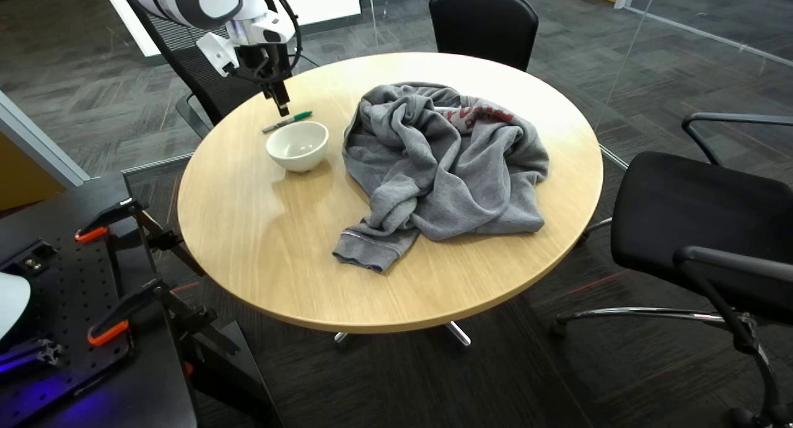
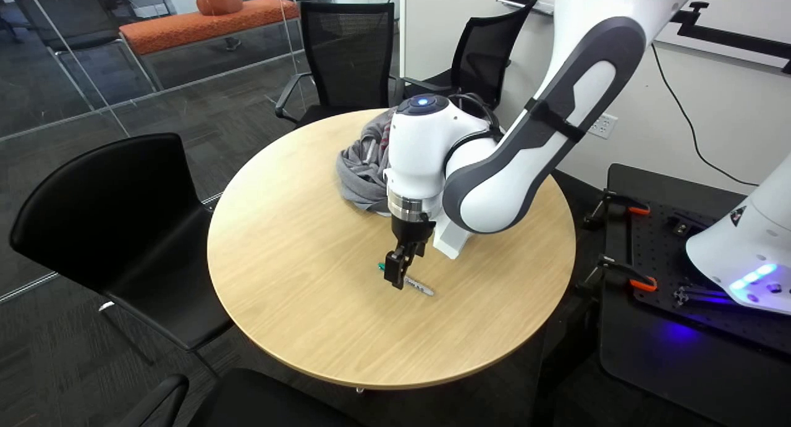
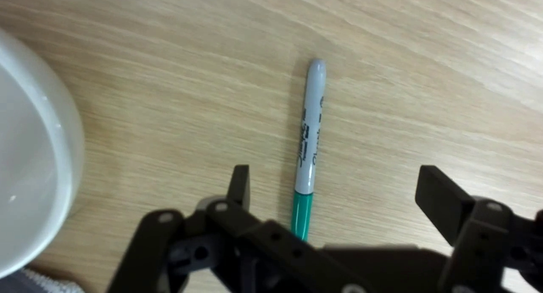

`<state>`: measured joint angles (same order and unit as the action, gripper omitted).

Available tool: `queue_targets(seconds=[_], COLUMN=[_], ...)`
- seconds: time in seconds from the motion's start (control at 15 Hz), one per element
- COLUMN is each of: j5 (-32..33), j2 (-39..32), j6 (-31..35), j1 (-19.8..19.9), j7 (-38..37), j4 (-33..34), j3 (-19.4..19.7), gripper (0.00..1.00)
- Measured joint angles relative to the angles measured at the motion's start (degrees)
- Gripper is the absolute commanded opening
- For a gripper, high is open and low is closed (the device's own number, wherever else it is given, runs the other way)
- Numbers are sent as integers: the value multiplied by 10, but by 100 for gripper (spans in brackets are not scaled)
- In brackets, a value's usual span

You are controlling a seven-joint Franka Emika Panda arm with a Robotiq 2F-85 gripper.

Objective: Put the marker in the white bowl

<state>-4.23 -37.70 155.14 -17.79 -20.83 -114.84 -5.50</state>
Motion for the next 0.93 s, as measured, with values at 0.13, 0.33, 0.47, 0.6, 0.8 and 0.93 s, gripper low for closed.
queue_targets(seconds=[0.13, 0.33, 0.47, 0.6, 0.8, 0.93], j5=[0, 0, 0, 0, 0, 0], j2=[-7, -14, -18, -25, -34, -41], j6=[14, 21, 21, 21, 21, 21], j1=[-15, -32, -40, -40, -40, -39], j7=[-12, -24, -32, -33, -33, -33], j4=[1, 5, 10, 17, 27, 35], j3=[13, 30, 38, 42, 48, 51], gripper=[100, 100, 100, 100, 100, 100])
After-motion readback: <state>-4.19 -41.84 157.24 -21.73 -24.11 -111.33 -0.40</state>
